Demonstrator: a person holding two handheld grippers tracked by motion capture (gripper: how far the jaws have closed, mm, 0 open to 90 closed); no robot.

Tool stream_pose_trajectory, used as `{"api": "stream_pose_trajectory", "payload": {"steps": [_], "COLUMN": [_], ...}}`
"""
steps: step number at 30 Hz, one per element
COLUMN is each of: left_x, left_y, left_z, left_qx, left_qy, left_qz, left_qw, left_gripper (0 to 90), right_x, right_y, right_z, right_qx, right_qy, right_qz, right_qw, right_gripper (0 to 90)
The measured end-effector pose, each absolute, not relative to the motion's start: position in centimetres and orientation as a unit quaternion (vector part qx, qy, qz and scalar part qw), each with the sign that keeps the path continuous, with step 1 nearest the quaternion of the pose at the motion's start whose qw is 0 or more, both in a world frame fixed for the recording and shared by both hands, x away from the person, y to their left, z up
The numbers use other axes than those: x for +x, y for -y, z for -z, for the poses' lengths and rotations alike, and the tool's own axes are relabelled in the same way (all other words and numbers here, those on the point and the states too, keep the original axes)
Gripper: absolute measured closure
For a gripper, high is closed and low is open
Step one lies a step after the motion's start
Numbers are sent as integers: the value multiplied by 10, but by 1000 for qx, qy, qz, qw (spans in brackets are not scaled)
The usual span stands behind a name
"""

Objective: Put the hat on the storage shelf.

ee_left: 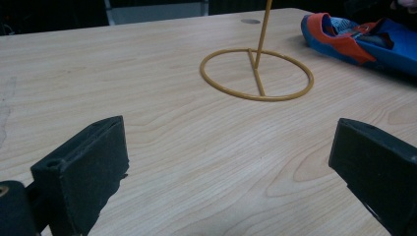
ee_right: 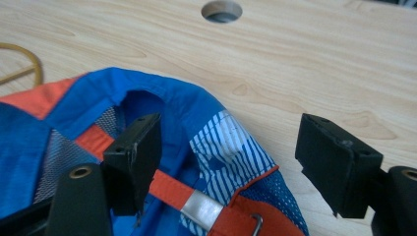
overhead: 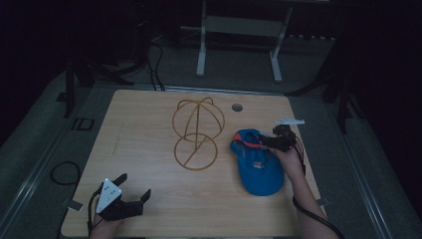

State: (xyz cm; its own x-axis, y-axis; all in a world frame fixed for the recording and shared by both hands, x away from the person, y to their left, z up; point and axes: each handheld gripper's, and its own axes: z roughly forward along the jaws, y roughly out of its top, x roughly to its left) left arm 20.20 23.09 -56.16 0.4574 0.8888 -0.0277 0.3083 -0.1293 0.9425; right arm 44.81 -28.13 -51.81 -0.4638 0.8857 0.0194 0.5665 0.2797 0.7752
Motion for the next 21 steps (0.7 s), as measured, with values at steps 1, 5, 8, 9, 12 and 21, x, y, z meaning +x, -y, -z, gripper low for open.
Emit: {"api": "stream_pose_trajectory", "payload": {"steps": [1, 5, 8, 9, 12, 21], "left_x": [202, 202, 202, 202, 202, 203], "left_y": [-231, -232, -230, -230, -230, -231], "left_z": [562, 562, 562, 562, 563, 563], "left_qx": [693, 689, 689, 689, 690, 690], "left_qy": [-432, -439, -438, -438, -438, -441], "left_qz": [-291, -290, -291, -291, -290, -288], "left_qw": [499, 499, 498, 498, 498, 496], "left_gripper": [19, 20, 19, 19, 19, 20], "right_x": [448, 458, 461, 461, 461, 461], "right_y": [281, 278, 275, 275, 274, 276], "right_z": [518, 531, 539, 541, 545, 553], "right_qx": [471, 475, 475, 475, 470, 464], "right_qy": [-771, -778, -787, -788, -796, -809], "right_qz": [-372, -355, -334, -330, -319, -311], "right_qw": [215, 207, 210, 210, 209, 181], "right_gripper": [255, 255, 255, 260, 304, 484]}}
